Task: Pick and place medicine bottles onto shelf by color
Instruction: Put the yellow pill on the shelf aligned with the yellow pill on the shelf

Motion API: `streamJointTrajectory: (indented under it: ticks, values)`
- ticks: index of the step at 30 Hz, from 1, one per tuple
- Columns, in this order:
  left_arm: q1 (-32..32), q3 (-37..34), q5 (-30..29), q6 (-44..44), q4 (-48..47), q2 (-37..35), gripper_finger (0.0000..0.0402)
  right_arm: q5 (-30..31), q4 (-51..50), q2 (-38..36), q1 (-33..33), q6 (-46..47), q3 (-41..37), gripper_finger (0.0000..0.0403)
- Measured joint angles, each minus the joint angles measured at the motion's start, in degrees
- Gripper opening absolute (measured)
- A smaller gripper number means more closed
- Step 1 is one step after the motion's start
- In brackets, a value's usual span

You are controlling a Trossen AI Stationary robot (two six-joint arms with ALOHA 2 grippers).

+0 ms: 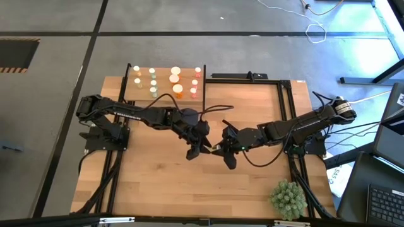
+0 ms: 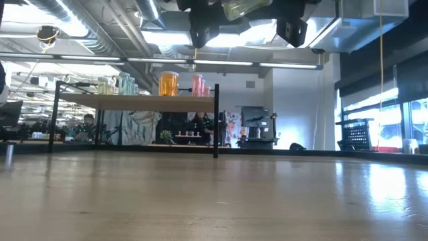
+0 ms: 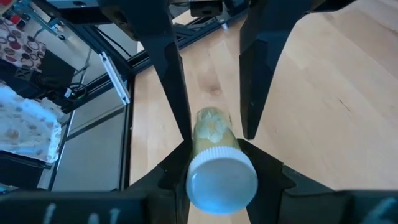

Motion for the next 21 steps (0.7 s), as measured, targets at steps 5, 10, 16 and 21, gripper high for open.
streamJointTrajectory:
  ticks: [5, 10, 16, 21]
  values:
    - [-0.07, 0.0, 0.3, 0.07, 0.87, 0.0, 0.0151, -1.25, 0.16, -0.09, -0.02, -0.02, 0.02, 0.0119]
    - [-0.04, 0.0, 0.29, 0.07, 0.93, 0.0, 0.0151, -1.22, 0.15, -0.1, -0.02, -0.02, 0.0, 0.0144]
    - [-0.04, 0.0, 0.12, 0.49, 0.93, 0.0, 0.0151, -0.88, 0.19, -0.1, -0.02, -1.06, -0.02, 0.0155]
    - [0.02, 0.08, -1.03, 1.77, 0.52, -0.06, 0.0151, -0.85, 0.02, 0.01, -0.02, -1.53, -0.04, 0.0156]
